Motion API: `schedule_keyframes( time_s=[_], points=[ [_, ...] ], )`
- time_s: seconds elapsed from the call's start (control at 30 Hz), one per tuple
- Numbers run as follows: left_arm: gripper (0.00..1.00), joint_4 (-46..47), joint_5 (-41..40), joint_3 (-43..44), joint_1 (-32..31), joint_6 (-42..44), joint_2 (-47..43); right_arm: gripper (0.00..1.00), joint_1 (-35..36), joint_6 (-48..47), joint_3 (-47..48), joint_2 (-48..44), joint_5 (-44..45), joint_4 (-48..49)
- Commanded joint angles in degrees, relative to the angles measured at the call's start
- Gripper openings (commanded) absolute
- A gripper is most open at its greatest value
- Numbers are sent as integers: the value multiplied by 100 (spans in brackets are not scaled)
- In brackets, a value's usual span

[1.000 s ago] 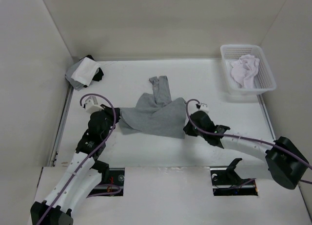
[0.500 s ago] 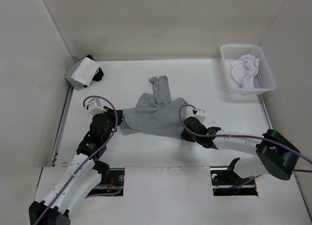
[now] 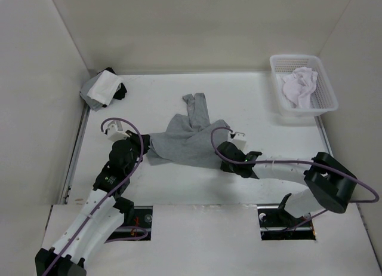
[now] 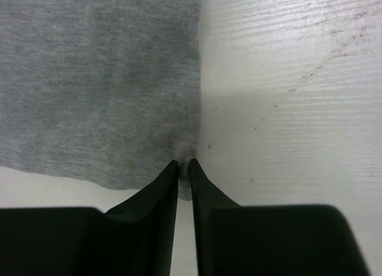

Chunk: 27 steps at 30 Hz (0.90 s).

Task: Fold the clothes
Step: Flatten the tank top out

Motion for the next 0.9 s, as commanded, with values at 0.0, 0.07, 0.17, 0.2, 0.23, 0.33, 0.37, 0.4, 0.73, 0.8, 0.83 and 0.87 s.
schedule_keyframes(
  time_s=[0.0, 0.07, 0.17, 0.2, 0.23, 0.33, 0.37, 0.4, 0.73, 0.8, 0.83, 0.87],
  points=[
    [4, 233, 19, 22, 45, 70, -43, 15, 55, -6, -45, 225, -162, -369],
    [4, 233, 19, 31, 54, 79, -43, 6, 55, 47, -97, 120, -110, -334],
    [4, 276, 19, 110, 80, 62, -17, 0, 55, 161, -221, -668, 293, -333],
    [4, 285, 19, 197, 97, 44, -17, 0, 64, 144, -203, -1072, 504, -394],
    [3, 303, 10, 285, 115, 27, -34, 0, 142, 118, -160, -1537, 662, -499],
    [2, 426, -33, 837, 98, -26, -87, 0, 353, -163, 392, -2978, 1216, -1192],
    [2, 452, -68, 1083, 89, -35, -122, 0, 449, -312, 690, -3375, 1427, -1447],
    [2, 470, -121, 1347, 89, -26, -165, 0, 555, -513, 1076, -3700, 1664, -1702],
    [1, 1059, -578, 4308, 97, 808, 106, 0, 2505, -4166, 5612, -3415, 4091, -1488],
    [1, 1076, -692, 4862, 150, 957, 316, 0, 2630, -5212, 6166, -3151, 4127, -681],
    [1, 1076, -745, 5100, 176, 1010, 422, 0, 2656, -5687, 6386, -3028, 4092, -293],
    [1, 1076, -746, 5311, 194, 1046, 519, 0, 2691, -6127, 6597, -2905, 4092, 41]
  ],
)
